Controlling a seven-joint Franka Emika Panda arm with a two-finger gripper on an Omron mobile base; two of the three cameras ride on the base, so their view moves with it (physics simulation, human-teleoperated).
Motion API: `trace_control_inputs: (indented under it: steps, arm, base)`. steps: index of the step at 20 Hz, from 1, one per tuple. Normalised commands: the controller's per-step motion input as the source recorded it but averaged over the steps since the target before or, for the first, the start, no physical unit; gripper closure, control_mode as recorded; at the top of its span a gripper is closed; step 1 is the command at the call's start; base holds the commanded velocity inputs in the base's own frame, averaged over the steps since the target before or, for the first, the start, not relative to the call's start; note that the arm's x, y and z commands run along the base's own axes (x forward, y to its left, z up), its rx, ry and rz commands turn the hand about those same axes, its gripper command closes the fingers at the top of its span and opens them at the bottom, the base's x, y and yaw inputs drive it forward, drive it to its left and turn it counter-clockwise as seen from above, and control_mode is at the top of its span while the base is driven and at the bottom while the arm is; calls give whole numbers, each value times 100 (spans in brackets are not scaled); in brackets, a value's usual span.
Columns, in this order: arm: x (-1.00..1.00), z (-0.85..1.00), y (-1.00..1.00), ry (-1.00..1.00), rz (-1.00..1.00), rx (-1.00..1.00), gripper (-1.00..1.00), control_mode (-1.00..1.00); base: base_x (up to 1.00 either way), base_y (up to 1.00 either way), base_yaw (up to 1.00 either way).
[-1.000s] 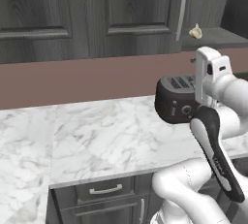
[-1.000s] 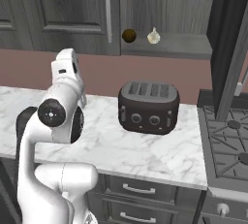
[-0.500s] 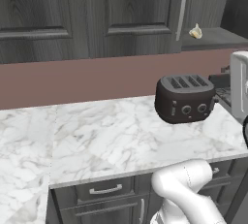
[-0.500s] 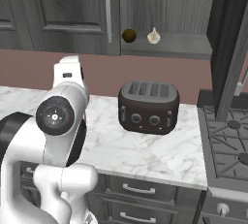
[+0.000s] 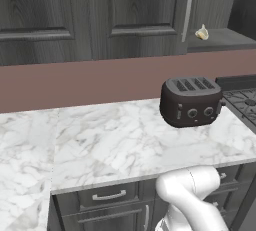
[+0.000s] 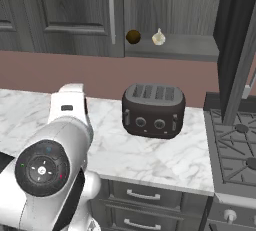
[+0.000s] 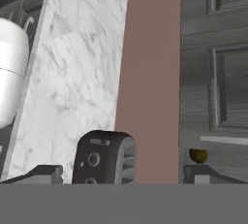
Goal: Pick the avocado, garlic from the counter and place them in the cabinet. Then close the cabinet.
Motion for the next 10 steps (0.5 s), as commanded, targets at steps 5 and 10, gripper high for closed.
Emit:
trace_control_inputs:
  steps: [5,10]
  arm:
    - [-54,-61,-41,-15,-7,4,-100,-100]
    - [-36,-57,-51,-18,-10,10,-100,-100]
  base:
    - [0,0,0]
    - [0,0,0]
